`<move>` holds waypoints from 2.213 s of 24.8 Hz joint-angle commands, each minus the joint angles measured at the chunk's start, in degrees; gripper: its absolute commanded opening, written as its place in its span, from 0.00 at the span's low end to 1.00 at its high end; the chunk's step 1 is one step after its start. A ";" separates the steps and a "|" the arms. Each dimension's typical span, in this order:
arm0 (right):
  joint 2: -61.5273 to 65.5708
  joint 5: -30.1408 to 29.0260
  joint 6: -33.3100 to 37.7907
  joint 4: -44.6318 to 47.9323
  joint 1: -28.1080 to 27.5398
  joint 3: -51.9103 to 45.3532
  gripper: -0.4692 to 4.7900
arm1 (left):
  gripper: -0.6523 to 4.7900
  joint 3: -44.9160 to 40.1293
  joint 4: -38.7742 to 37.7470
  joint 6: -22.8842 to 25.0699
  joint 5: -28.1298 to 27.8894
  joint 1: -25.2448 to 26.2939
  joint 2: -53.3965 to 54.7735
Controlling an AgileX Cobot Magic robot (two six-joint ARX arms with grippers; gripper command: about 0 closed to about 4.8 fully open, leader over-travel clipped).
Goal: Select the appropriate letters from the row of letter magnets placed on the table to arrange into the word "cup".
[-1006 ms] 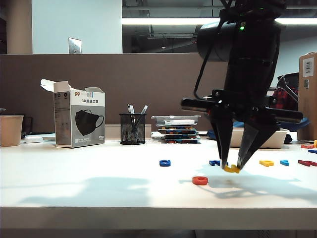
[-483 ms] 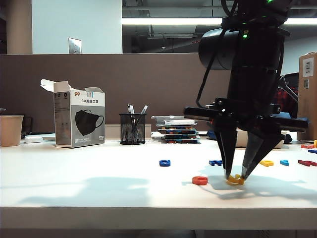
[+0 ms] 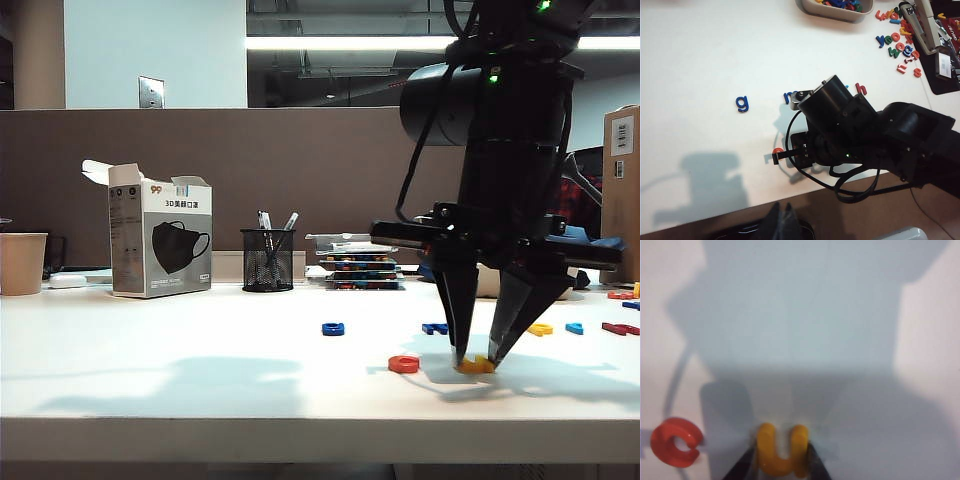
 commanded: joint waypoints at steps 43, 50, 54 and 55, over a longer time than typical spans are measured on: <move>-0.17 2.21 -5.03 -11.87 -2.32 15.23 0.52 | 0.11 0.13 0.50 0.26 -0.50 -0.02 -0.13; -0.20 2.73 -7.13 -14.84 -4.96 20.13 0.52 | 0.11 0.13 0.50 0.26 -0.50 -0.02 -0.13; -0.20 4.79 -9.97 -18.14 -7.21 23.71 0.52 | 0.11 0.13 0.52 0.26 -0.50 -0.02 -0.13; -0.20 4.79 -10.27 -18.64 -7.76 24.26 0.52 | 0.11 0.13 0.52 0.26 -0.50 -0.02 -0.13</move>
